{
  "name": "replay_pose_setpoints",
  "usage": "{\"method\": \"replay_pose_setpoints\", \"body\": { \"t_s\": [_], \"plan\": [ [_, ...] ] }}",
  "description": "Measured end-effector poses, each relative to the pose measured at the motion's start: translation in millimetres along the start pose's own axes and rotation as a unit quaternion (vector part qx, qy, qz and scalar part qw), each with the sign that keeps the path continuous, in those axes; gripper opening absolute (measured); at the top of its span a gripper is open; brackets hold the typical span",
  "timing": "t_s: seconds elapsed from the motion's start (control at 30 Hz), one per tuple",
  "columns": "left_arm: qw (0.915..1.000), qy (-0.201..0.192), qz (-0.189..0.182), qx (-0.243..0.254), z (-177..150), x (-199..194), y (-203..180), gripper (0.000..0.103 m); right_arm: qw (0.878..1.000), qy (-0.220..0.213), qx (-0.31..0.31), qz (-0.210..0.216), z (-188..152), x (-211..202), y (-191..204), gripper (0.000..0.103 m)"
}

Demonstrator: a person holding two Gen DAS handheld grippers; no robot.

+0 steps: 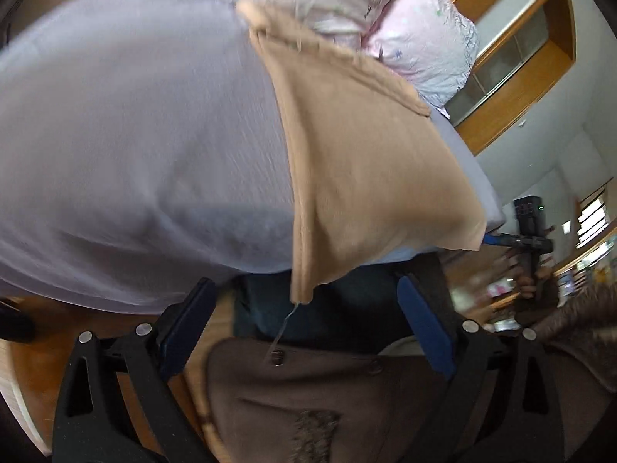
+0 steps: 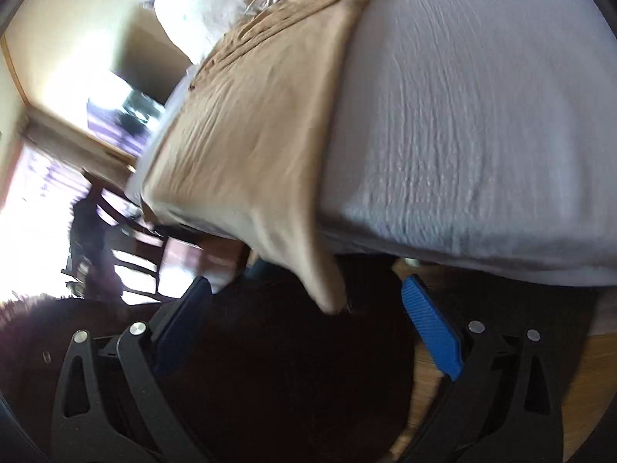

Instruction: Fold small clothes

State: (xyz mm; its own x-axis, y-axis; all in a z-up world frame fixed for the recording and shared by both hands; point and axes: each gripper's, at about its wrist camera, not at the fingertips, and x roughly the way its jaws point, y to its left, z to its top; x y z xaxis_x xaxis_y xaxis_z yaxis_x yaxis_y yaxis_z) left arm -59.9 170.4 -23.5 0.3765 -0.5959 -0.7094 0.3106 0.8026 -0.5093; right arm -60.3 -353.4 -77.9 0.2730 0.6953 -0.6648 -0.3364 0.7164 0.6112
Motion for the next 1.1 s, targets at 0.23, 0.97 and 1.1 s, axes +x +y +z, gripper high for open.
{"method": "replay_pose_setpoints", "body": {
  "t_s": [0.23, 0.97, 1.1],
  "plan": [
    [0.9917, -0.004, -0.101, -0.08, 5.7, 43.1, 13.6, 0.044, 0.995, 0.001, 0.001, 0.103, 7.2, 40.1, -1.4, 0.019],
    [0.9852, -0.123, 0.02, -0.118, 329.1, 104.2, 36.3, 0.004, 0.969, -0.237, 0.063, -0.027, 350.3, 28.6, 7.3, 0.006],
    [0.9844, -0.085, 0.025, -0.152, 344.4, 136.4, 63.1, 0.004, 0.969, -0.19, 0.147, -0.062, 366.8, 64.3, -33.6, 0.009]
  ]
}}
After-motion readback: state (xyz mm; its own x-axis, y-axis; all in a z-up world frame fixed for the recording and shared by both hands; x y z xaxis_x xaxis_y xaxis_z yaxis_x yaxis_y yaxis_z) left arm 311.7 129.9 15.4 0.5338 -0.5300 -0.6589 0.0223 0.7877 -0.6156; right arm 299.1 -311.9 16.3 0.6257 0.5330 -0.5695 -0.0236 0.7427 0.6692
